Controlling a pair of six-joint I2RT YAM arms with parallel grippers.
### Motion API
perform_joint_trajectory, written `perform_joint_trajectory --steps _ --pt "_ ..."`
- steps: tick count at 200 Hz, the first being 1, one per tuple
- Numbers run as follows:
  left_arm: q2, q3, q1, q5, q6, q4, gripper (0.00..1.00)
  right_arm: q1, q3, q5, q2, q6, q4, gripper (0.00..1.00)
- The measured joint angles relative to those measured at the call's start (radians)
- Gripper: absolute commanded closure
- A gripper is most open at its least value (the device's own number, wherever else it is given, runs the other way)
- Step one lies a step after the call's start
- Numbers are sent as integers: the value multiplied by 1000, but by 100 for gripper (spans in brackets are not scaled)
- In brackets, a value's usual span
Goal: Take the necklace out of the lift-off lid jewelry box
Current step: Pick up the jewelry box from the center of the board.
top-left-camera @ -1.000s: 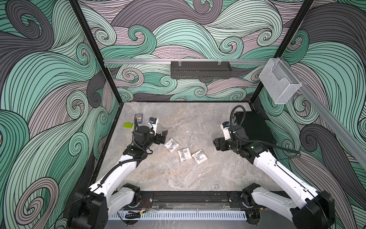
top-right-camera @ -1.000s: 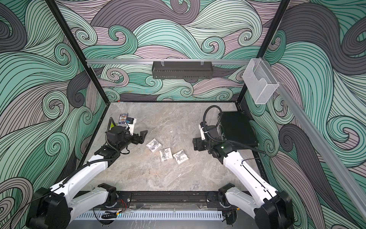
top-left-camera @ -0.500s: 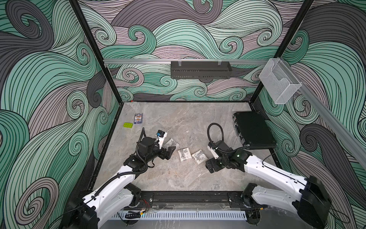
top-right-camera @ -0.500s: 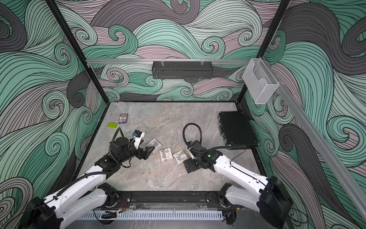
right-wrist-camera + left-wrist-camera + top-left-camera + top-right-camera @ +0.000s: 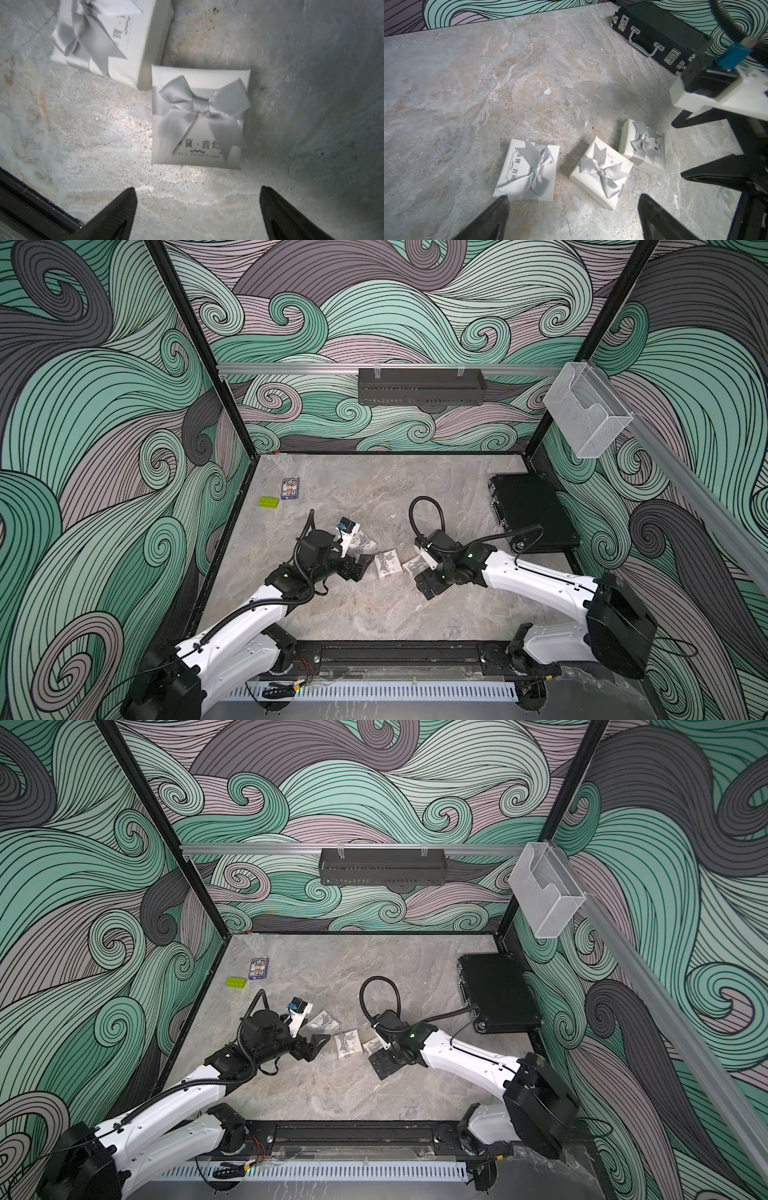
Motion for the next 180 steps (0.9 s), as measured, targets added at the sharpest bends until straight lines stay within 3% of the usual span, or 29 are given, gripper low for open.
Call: perform_joint_trajectory --steps 52,128,180 --pt "-2 0 -2 -13 6 -7 5 0 34 7 126 -27 32 5" --pt "-2 0 -7 -23 7 -18 6 0 46 14 148 -29 88 6" --pt "0 0 -7 -23 9 -24 6 -2 63 32 193 -19 112 17"
